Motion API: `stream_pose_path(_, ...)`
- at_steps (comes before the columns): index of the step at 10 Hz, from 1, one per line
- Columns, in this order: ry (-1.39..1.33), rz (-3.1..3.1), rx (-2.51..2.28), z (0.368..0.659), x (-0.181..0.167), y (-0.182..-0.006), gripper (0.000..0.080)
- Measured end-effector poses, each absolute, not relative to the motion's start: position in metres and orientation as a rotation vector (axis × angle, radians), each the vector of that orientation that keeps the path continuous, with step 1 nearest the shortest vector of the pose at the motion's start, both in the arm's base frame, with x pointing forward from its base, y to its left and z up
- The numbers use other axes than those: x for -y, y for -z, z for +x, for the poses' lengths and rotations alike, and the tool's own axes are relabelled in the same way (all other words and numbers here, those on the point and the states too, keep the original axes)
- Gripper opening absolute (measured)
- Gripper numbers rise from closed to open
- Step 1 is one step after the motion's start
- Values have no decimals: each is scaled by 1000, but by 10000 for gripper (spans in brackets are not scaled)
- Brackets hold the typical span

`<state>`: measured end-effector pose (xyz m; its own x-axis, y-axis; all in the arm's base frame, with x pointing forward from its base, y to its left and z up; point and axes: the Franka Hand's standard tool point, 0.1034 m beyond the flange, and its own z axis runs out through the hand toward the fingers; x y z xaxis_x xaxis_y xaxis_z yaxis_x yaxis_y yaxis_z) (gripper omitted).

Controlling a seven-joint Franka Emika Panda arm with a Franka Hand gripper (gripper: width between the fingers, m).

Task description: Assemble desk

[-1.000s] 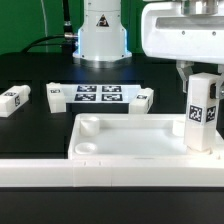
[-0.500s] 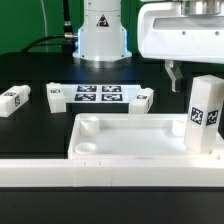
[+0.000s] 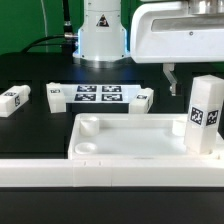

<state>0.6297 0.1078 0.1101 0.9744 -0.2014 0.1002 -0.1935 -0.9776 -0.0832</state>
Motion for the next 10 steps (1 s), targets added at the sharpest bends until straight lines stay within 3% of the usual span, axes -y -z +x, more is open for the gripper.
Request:
stream_pose_path(6, 199, -3076, 462, 633, -104, -113, 649)
stream_pose_path(8, 200, -3073, 490, 634, -102, -113, 391)
stream_pose_path(9, 200, -3073, 488, 634, -102, -113, 391)
stream_pose_path(10, 200, -3074, 472, 634, -102, -113, 288)
